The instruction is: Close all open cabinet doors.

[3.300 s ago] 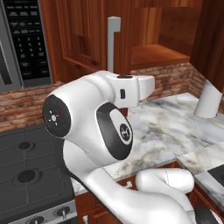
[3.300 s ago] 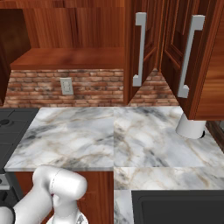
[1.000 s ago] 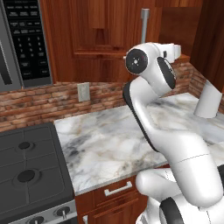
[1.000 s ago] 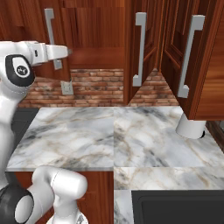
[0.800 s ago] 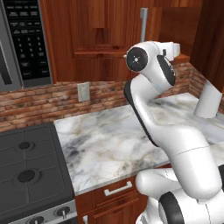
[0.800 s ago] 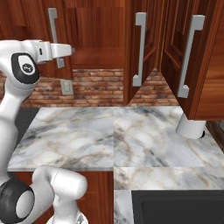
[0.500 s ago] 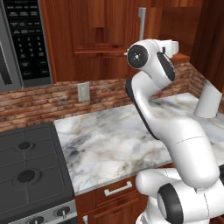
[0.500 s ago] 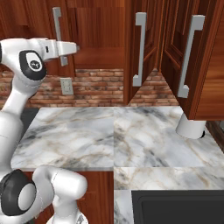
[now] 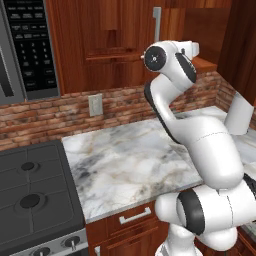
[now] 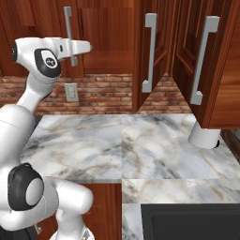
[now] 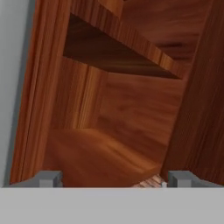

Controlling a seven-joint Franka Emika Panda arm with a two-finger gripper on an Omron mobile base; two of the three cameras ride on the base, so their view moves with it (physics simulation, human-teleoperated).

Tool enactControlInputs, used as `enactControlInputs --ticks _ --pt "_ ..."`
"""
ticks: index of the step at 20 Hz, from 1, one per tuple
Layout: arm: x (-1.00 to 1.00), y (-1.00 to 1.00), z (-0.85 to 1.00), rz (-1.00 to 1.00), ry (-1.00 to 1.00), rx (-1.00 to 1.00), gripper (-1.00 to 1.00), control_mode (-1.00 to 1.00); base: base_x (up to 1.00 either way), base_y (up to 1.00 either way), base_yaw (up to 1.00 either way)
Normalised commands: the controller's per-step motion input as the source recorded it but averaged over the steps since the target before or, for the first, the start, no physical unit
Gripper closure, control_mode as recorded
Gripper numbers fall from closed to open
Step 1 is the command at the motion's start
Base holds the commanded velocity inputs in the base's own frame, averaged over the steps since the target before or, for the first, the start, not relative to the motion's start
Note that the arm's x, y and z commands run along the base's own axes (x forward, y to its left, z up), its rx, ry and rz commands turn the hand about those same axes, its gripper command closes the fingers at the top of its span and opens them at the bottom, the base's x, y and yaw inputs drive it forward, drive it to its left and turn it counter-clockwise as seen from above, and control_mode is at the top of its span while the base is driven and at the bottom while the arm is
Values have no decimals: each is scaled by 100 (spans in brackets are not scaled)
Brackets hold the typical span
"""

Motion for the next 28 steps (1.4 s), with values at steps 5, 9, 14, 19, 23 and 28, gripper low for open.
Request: enactControlInputs --ticks 5,9,14,19,23,28 --pt "51 0 0 0 0 0 -100 -100 0 0 0" --pt "53 0 0 0 0 0 -100 -100 0 0 0" --pt "42 2 0 0 0 0 -100 -100 0 0 0" --pt "9 4 0 0 0 0 -100 -100 0 0 0" --pt "-50 15 0 0 0 0 -100 -100 0 0 0" --pt "-58 28 1 0 1 0 -100 -100 0 0 0"
